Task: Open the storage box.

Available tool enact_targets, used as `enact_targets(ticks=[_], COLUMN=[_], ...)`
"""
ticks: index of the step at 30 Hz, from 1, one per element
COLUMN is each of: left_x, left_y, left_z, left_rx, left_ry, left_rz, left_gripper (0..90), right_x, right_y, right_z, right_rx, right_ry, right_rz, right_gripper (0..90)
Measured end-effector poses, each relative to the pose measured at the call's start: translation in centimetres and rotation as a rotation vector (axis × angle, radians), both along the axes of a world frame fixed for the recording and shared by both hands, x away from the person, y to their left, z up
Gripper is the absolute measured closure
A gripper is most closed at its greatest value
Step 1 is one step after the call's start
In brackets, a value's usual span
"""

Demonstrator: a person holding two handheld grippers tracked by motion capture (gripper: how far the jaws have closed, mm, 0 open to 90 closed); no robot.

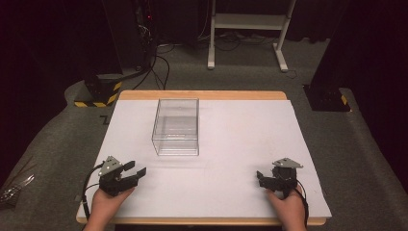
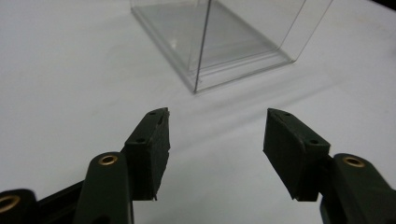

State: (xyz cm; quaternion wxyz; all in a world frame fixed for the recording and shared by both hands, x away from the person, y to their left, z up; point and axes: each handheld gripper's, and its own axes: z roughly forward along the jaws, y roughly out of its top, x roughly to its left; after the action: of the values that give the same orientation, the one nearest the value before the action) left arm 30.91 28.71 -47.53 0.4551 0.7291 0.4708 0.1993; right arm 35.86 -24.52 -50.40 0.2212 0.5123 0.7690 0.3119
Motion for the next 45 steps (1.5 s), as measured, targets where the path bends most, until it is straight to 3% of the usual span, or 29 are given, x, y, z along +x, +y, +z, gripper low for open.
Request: enact_targets(ticks=[5,16,19,24,45], left_x=[0.2,1.4,1.8,2.6,6.0], left_y=[-1.3,-3.2,-3.6,-4.2,-6.0], left_z=[0.4,0.7,0.8,1.2,2.2], left_rx=[-0.007,-0.073,-0.067,-0.047,-0.081], left_ry=[-0.029,-0.026,-0.023,-0.039,-0.051], left_rz=[-0.041,-0.103,-0.118,-0.116,-0.129], left_gripper=[41.2,42.1,42.4,43.1,46.3], right_x=[0.0,0.0,0.0,0.0,0.0], right_y=[0.0,0.0,0.0,0.0,0.0], right_z=[0.0,0.0,0.0,0.0,0.0], right_rx=[0.001,0.001,0.002,0.001,0.001], right_ry=[0.001,0.001,0.001,0.0,0.0], right_rz=[-0.001,-0.001,-0.002,-0.001,-0.001], right_gripper=[12.9,13.0,13.0,12.9,13.0])
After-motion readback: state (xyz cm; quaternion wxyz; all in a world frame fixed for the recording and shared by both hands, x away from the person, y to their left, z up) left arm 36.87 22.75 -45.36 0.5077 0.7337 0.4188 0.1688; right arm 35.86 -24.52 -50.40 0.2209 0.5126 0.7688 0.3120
